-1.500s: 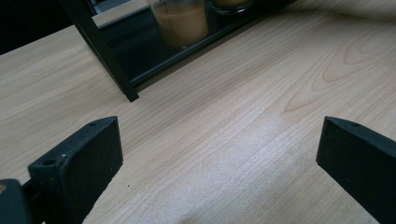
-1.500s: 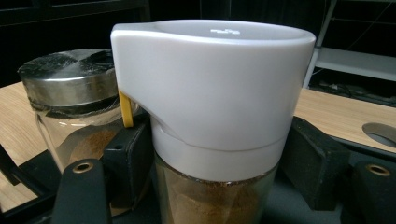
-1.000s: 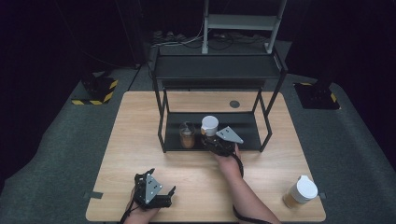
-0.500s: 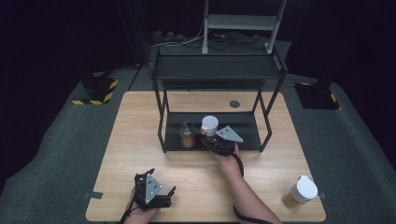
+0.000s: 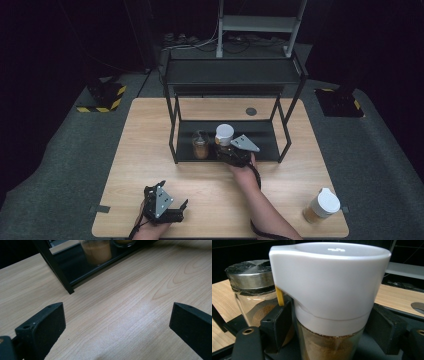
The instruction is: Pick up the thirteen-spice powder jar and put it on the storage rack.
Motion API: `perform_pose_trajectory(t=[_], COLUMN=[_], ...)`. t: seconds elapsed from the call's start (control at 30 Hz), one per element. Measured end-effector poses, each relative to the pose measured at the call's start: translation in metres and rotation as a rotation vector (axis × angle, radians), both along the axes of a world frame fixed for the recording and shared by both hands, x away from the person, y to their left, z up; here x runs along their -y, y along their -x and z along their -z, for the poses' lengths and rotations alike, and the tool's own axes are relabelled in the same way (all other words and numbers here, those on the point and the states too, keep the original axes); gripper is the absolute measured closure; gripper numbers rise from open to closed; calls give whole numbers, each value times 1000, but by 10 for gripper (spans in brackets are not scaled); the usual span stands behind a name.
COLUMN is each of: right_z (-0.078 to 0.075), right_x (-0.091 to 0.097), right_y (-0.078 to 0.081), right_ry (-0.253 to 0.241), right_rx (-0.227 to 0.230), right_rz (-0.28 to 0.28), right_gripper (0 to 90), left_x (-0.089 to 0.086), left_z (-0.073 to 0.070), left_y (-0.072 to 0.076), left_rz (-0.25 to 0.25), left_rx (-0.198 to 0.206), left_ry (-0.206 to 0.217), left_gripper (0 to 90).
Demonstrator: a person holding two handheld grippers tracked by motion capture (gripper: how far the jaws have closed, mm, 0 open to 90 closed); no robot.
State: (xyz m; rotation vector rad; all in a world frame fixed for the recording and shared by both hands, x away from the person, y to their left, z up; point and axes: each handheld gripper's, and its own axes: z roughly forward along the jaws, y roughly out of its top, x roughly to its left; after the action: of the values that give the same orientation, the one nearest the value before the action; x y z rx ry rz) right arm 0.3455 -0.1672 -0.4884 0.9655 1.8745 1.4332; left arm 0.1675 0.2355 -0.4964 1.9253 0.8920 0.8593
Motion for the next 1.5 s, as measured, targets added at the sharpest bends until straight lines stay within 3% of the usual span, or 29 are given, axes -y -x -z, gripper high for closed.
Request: perform_pose_trajectory(t=[0.13, 0.3, 0.4, 1.03, 1.5], right_z=[-1, -5, -6, -12, -10], right_x=[2, 3, 4, 24, 42], right_y=[3, 9, 11, 50, 79], right_ry=[2, -3, -6, -18, 11], right_rx=[0, 3, -3, 43, 36], right_rz=[-3, 3, 4, 9, 16], right_gripper=[192, 55, 20, 13, 12], left_x=[0, 1, 1, 3, 5], left_z=[0, 0, 0, 0, 0], left_y=[0, 0, 0, 1, 1], left_rz=[-1, -1, -3, -6, -2], left_rx=[-1, 0, 0, 3, 7], left_ry=[0, -3, -4, -15, -32], left_gripper=[7, 7, 7, 7, 7])
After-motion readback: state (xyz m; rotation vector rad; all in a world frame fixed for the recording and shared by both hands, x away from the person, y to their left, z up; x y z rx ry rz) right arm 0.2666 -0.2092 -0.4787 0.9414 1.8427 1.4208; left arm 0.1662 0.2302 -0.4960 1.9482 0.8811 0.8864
